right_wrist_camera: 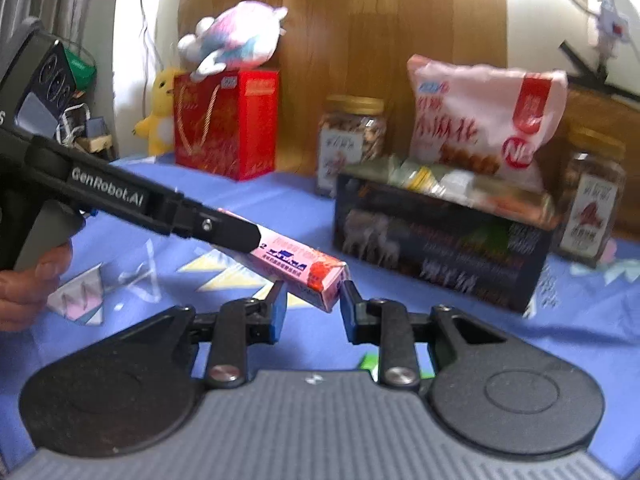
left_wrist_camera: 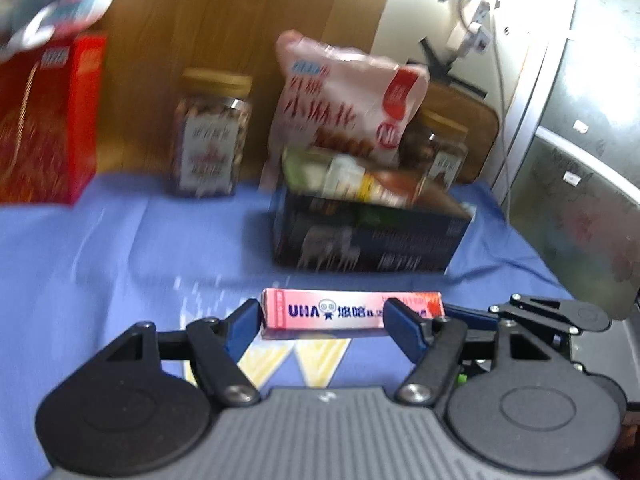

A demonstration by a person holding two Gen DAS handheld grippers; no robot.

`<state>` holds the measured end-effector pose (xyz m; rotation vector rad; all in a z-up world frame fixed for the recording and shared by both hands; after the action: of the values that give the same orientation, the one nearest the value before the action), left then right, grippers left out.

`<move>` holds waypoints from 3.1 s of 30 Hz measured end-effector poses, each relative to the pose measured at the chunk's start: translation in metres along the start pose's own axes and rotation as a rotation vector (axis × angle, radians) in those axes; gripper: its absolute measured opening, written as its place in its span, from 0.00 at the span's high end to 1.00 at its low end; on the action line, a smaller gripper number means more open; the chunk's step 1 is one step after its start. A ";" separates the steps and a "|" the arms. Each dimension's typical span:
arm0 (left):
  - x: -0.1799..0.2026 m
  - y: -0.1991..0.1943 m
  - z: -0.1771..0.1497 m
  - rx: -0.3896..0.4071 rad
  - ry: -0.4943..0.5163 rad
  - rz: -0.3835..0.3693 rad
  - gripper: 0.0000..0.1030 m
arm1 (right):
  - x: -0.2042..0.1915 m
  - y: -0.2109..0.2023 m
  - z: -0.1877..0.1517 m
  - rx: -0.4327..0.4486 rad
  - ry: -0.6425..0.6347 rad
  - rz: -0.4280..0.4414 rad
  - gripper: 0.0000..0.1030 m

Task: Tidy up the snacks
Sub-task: 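Lift the pink box into the tin box and open both tools, then grasp the green snack packet with the left tool while the right tool pinches it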

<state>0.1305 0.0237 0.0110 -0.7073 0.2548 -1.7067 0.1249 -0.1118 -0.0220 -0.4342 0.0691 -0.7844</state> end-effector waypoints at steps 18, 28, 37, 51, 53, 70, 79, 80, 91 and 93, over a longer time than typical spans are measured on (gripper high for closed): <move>0.039 0.102 0.097 0.045 0.076 -0.051 0.34 | 0.102 0.029 0.043 0.140 0.021 -0.233 0.69; 0.041 0.150 0.096 0.011 0.091 0.002 0.31 | 0.131 0.051 0.026 0.134 0.069 -0.318 0.62; 0.038 0.098 0.085 0.055 0.055 -0.021 0.30 | 0.137 0.023 0.033 0.180 0.161 -0.292 0.62; 0.058 0.063 -0.033 -0.258 -0.061 -0.260 0.31 | 0.064 -0.050 -0.046 -0.058 0.278 -0.014 0.52; 0.062 0.064 -0.040 -0.284 -0.071 -0.278 0.31 | 0.049 -0.051 -0.054 -0.096 0.255 0.021 0.51; 0.039 0.046 -0.052 -0.244 -0.119 -0.217 0.49 | -0.016 -0.027 -0.046 -0.133 -0.042 0.015 0.46; -0.010 0.020 -0.033 -0.143 -0.197 -0.145 0.49 | -0.045 0.007 -0.014 -0.084 -0.125 0.064 0.49; -0.015 0.020 -0.032 -0.136 -0.204 -0.136 0.49 | -0.048 0.011 -0.011 -0.081 -0.137 0.071 0.49; -0.032 0.030 -0.037 -0.122 -0.199 -0.103 0.38 | -0.053 0.046 -0.011 -0.153 -0.086 0.147 0.41; -0.030 0.030 -0.038 -0.112 -0.179 -0.103 0.37 | -0.051 0.046 -0.010 -0.154 -0.077 0.150 0.41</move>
<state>0.1362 0.0359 -0.0444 -0.9649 0.1920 -1.7232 0.1170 -0.0511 -0.0550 -0.5975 0.0898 -0.6161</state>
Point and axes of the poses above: each gripper's, at about its wrist camera, not at the fingertips, and y roughly the way its jaws point, x to its right, z to its top, the point moved 7 cm from there along y, roughly the way its jaws point, and after that the axes turned 4 degrees about -y, right-handed, at the moved point
